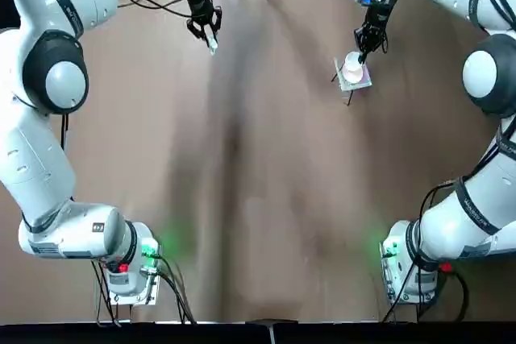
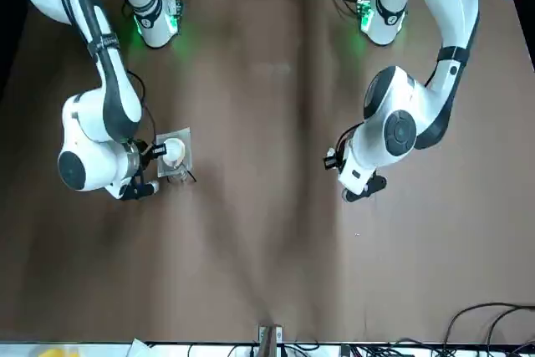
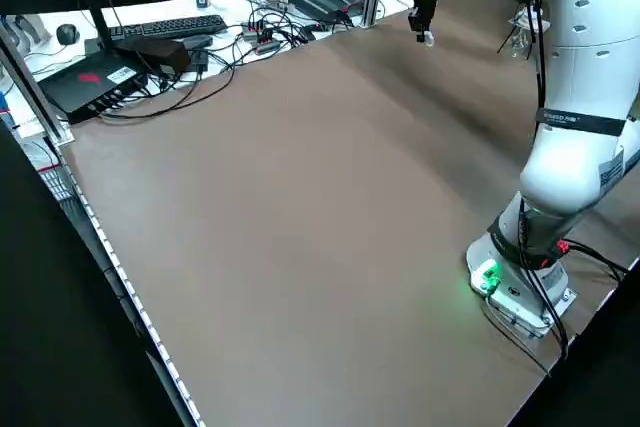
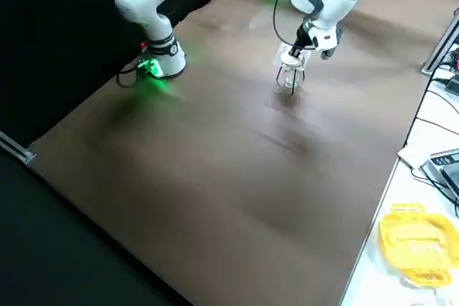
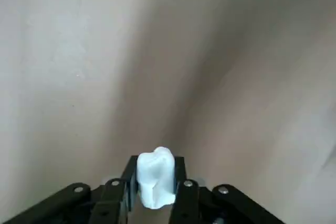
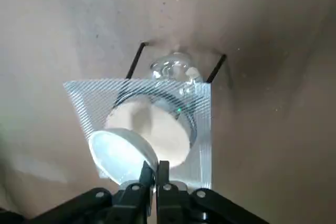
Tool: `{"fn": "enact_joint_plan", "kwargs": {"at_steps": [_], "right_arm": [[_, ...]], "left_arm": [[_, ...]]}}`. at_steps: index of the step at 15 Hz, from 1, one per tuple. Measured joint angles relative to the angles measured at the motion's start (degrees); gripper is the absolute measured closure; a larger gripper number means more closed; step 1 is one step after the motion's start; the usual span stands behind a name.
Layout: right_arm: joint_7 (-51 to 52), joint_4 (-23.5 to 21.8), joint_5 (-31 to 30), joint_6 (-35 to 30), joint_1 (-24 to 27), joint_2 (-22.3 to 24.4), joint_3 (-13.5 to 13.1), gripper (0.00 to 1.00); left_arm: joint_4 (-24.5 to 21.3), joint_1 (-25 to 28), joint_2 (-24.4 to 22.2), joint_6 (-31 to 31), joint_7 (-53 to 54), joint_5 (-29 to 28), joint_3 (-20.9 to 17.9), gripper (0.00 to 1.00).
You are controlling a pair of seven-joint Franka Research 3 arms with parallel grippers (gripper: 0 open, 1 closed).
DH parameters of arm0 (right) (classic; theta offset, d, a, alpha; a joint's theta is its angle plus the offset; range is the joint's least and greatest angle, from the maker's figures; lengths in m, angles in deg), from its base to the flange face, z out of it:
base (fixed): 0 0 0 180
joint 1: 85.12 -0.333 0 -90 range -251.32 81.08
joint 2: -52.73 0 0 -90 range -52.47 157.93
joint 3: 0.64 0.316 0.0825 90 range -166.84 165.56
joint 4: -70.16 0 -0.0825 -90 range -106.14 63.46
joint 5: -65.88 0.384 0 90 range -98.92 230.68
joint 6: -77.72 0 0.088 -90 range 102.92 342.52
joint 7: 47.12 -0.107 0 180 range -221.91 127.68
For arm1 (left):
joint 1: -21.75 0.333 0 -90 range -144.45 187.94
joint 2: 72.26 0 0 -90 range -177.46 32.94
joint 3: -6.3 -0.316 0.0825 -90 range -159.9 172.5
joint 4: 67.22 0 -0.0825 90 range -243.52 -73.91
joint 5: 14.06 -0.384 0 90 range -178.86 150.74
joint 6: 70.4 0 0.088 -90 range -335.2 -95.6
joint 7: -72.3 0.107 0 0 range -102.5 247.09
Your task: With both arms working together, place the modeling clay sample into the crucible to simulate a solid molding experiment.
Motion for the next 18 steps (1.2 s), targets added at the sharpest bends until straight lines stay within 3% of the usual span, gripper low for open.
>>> {"fn": "enact_joint_plan", "kwargs": {"at_steps": [4, 7, 10, 13, 18], "right_arm": [[-1.01, 2.84, 8.37, -1.78, -1.21, 0.01, 0.33, 0.94], [-3.06, 2.87, 15.34, -1.5, -5.29, -0.42, 0.5, 0.94], [-5.98, 2.84, 22.14, 3.65, -9.56, -2.4, 0.59, 0.94], [-10.44, 3.08, 24.47, 7.48, -13.57, -4.29, 0.63, 0.94], [-13.31, 5.84, 30.14, 8.69, -18.06, -8.09, 0.62, 0.94]], "left_arm": [[0.77, -0.21, 0.0, 0.0, -2.09, 0.01, 2.09, 0.69], [1.07, -0.26, 0.0, -0.02, -4.33, 0.01, 3.73, 0.69], [1.81, -0.98, 0.01, -0.03, -7.07, 0.11, 4.25, 0.69], [2.06, -2.53, 0.15, -0.54, -9.92, 0.2, 4.27, 0.69], [2.47, -5.1, 0.67, -6.82, -17.76, 7.87, 4.29, 0.69]]}}
